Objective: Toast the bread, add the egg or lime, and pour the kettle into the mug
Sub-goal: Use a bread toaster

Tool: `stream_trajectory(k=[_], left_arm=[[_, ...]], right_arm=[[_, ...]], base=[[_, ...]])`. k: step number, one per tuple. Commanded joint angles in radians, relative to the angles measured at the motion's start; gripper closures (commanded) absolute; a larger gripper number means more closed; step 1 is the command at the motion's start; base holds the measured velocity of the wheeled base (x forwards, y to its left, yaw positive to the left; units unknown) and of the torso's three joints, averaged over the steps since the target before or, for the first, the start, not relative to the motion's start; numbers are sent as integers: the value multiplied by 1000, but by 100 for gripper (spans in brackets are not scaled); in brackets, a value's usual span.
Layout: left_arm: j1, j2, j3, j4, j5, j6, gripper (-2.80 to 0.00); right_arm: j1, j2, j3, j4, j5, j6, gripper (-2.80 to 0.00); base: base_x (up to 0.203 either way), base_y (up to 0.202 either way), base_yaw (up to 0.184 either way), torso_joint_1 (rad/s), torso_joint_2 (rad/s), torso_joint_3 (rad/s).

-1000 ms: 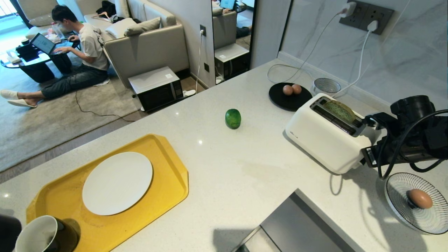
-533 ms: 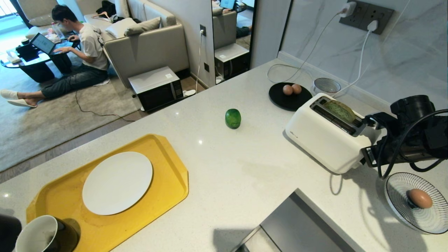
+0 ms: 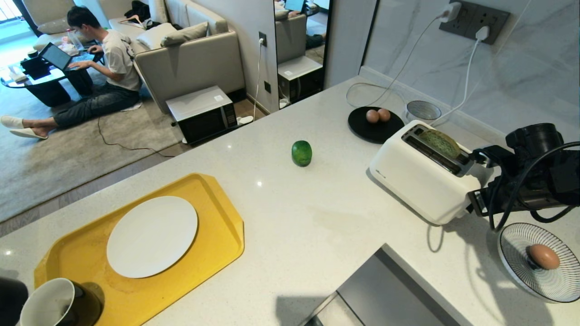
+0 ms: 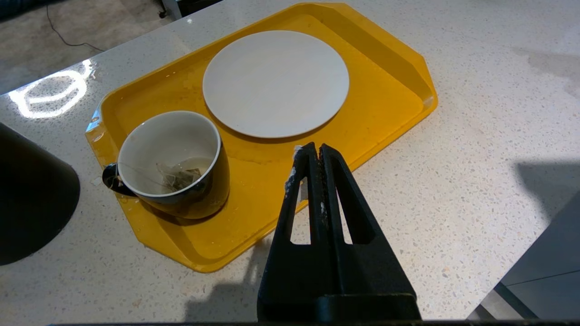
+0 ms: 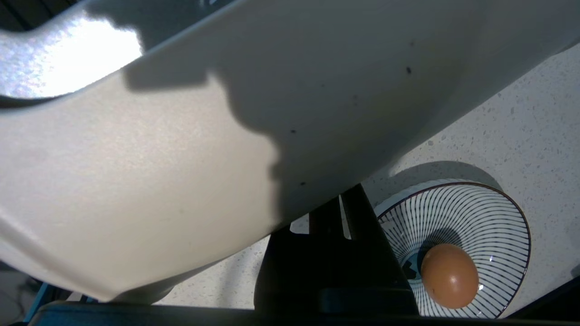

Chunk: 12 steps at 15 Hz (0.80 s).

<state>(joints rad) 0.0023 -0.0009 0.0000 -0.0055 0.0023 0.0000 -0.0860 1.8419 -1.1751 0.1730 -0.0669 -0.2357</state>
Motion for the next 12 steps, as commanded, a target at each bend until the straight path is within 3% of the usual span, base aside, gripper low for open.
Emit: stream_trajectory(k=[1, 12], left_arm=[[1, -1, 2, 1, 1, 0, 0], [1, -1, 2, -1, -1, 0, 0]], right_arm=[[0, 2, 0, 2, -1, -2, 0], [-1, 2, -1, 2, -1, -2, 0]], base=[[0, 0, 0, 0, 0, 0], [0, 0, 0, 0, 0, 0]])
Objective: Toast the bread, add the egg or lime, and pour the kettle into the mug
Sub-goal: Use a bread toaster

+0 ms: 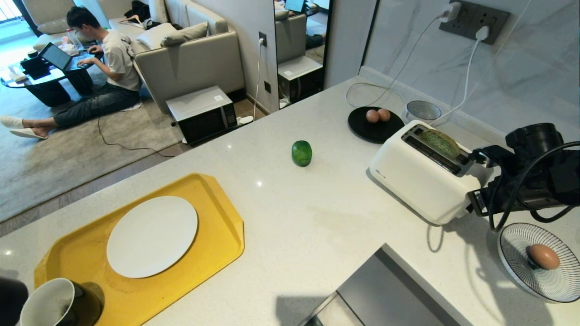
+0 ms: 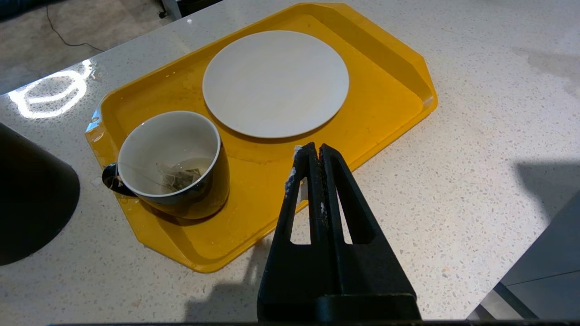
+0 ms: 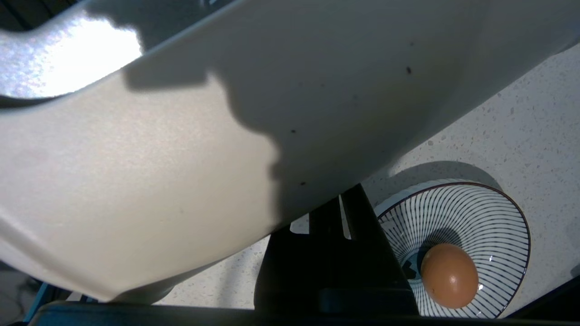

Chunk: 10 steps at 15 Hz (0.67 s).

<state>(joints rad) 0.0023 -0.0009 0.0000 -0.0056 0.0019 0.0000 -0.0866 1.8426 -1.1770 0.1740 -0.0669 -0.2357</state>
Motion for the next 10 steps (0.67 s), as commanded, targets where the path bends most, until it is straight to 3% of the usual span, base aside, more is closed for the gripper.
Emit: stream_trajectory(k=[1, 10], left_arm=[[1, -1, 2, -1, 1, 0, 0], [1, -1, 2, -1, 0, 0, 0]], right_arm=[[1, 1, 2, 1, -1, -2, 0], [-1, -3, 0, 1, -1, -2, 0]], base=[[0, 0, 0, 0, 0, 0], [0, 0, 0, 0, 0, 0]])
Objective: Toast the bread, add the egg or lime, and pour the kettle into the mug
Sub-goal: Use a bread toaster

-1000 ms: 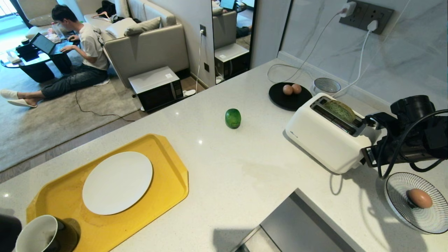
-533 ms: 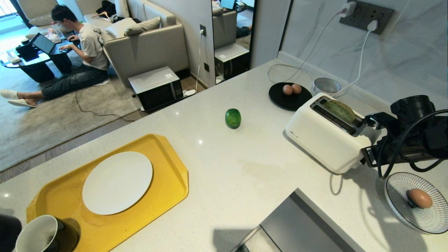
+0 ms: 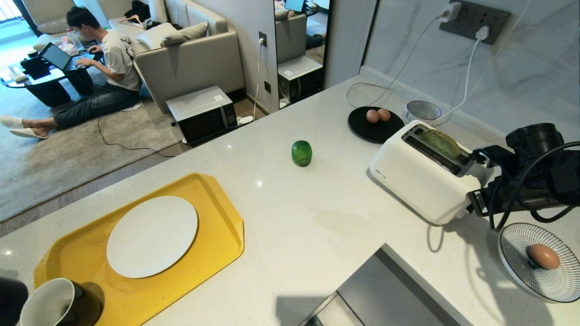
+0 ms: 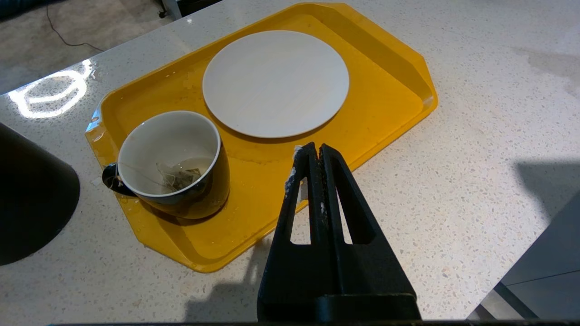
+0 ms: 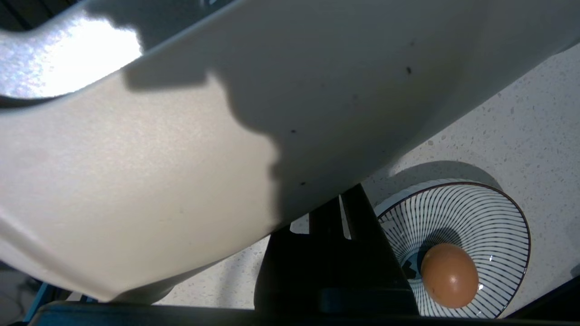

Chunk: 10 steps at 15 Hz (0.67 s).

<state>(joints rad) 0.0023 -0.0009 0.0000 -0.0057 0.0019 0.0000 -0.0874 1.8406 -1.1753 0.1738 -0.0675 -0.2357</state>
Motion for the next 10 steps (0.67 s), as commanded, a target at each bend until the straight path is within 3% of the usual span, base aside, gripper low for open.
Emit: stream_trajectory(k=[1, 10], left_arm=[[1, -1, 2, 0, 1, 0, 0], [1, -1, 2, 0, 0, 0, 0]], right_arm=[[0, -1, -1, 1, 0, -2, 0], [1, -13, 0, 1, 0, -2, 0]], base=[[0, 0, 0, 0, 0, 0], [0, 0, 0, 0, 0, 0]])
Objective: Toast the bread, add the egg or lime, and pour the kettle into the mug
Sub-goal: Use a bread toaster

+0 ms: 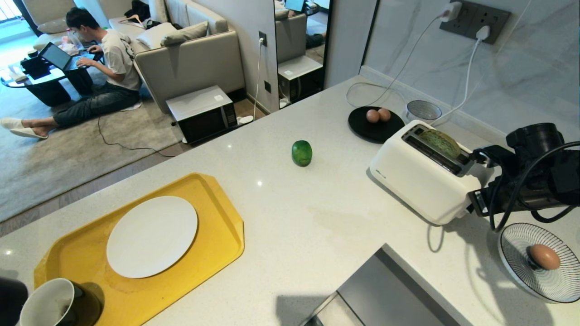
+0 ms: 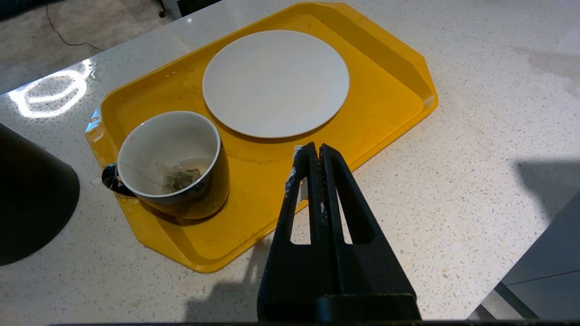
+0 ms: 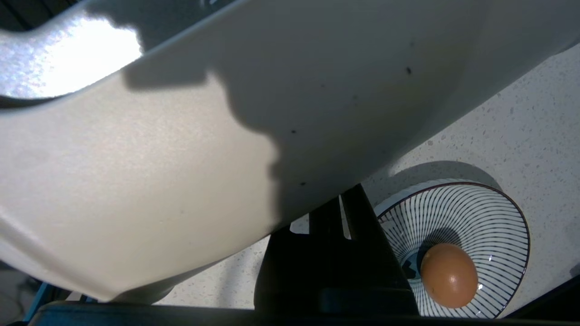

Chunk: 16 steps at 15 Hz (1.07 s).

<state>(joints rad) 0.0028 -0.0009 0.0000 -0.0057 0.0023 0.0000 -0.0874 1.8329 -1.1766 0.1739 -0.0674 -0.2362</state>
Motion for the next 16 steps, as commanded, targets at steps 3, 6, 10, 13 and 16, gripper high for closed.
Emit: stream_trajectory(k=[3, 6, 10, 13, 16], left_arm=[[0, -1, 2, 0, 0, 0, 0], [0, -1, 2, 0, 0, 0, 0], [0, -1, 2, 0, -1, 0, 0], [0, -1, 2, 0, 1, 0, 0], [0, -1, 1, 0, -1, 0, 0]], right_arm=[[1, -12, 2, 1, 0, -2, 0], [1, -24, 3, 1, 0, -2, 0], [2, -55, 12, 3, 0, -2, 0], [1, -90, 22, 3, 0, -2, 0], [1, -137, 35, 3, -2, -2, 0]], base=[[0, 0, 0, 0, 0, 0], [0, 0, 0, 0, 0, 0], [0, 0, 0, 0, 0, 0], [0, 0, 0, 0, 0, 0], [0, 0, 0, 0, 0, 0]])
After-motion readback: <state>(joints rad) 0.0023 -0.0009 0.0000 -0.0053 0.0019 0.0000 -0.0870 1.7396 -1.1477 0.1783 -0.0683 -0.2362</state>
